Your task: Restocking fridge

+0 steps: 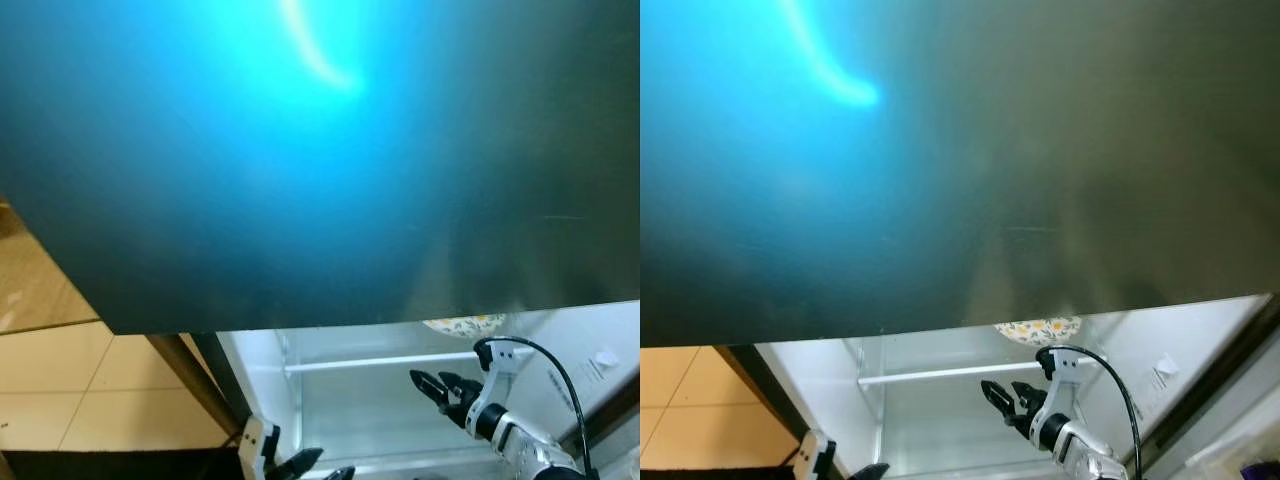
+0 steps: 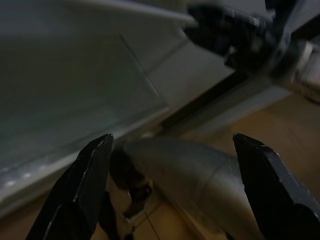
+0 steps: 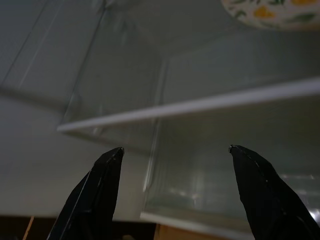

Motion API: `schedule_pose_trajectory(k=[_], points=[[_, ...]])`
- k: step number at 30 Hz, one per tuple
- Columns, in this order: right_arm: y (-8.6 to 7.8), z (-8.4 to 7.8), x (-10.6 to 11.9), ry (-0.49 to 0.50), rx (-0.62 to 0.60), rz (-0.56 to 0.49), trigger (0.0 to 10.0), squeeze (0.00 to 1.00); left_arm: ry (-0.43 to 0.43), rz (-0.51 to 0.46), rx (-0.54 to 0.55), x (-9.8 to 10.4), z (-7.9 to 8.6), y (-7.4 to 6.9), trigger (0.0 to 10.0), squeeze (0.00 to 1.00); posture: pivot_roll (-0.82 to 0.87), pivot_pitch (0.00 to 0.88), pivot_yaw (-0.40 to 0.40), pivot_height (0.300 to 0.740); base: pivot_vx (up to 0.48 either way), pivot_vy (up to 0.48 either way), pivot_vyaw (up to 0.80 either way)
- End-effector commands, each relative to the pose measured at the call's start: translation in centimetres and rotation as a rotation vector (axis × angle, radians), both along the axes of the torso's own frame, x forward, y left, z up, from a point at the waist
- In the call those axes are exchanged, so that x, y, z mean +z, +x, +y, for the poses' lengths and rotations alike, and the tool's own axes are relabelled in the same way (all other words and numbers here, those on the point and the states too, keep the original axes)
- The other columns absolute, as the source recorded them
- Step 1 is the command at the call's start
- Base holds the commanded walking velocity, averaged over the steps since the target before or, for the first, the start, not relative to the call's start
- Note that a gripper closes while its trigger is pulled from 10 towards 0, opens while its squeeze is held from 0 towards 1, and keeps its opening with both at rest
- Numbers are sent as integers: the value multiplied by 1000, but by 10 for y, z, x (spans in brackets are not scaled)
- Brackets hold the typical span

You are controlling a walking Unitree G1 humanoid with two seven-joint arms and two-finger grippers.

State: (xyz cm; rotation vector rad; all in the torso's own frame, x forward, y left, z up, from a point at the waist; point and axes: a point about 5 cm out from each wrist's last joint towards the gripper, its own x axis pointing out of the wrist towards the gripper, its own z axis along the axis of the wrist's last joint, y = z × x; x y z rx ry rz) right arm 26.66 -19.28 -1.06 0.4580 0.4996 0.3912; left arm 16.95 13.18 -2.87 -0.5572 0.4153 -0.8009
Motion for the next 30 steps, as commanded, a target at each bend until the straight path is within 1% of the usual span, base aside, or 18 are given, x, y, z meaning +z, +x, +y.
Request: schedule_pose_trajectory(k=[1, 2, 7, 9, 15, 17, 22, 28, 30], points=[[-8, 0, -7, 4, -5, 32, 10000, 0, 18, 37, 17, -6, 9, -7, 10000, 0, -56, 0, 29, 639, 0, 0, 0], [-8, 0, -7, 4, -5, 32, 10000, 0, 18, 37, 17, -6, 9, -7, 10000, 0, -56, 0, 29, 639, 0, 0, 0], [-12, -1, -9, 29, -11, 36, 10000, 0, 6, 57, -15, -9, 8, -15, 10000, 0, -56, 0, 29, 674, 0, 0, 0], [-12, -1, -10, 28, -11, 36, 10000, 0, 7, 57, -15, -9, 8, -15, 10000, 0, -56, 0, 29, 679, 0, 0, 0], [-13, -1, -10, 25, -3, 40, 10000, 0, 21, 76, 2, -13, 11, -15, 10000, 0, -56, 0, 26, 704, 0, 0, 0], [-13, 0, -10, 27, 7, 41, 10000, 0, 41, 109, 23, -18, 15, -19, 10000, 0, -58, 0, 26, 719, 0, 0, 0], [-14, 1, -11, 26, 11, 44, 10000, 0, 46, 136, 37, -23, 18, -24, 10000, 0, -58, 0, 26, 739, 0, 0, 0], [-17, -1, -14, 23, 10, 58, 10000, 0, 58, 197, 72, -31, 27, -34, 10000, 0, -58, 0, 26, 740, 0, 0, 0], [-17, -1, -14, 23, 9, 60, 10000, 0, 63, 206, 76, -33, 28, -36, 10000, 0, -58, 0, 26, 740, 0, 0, 0]])
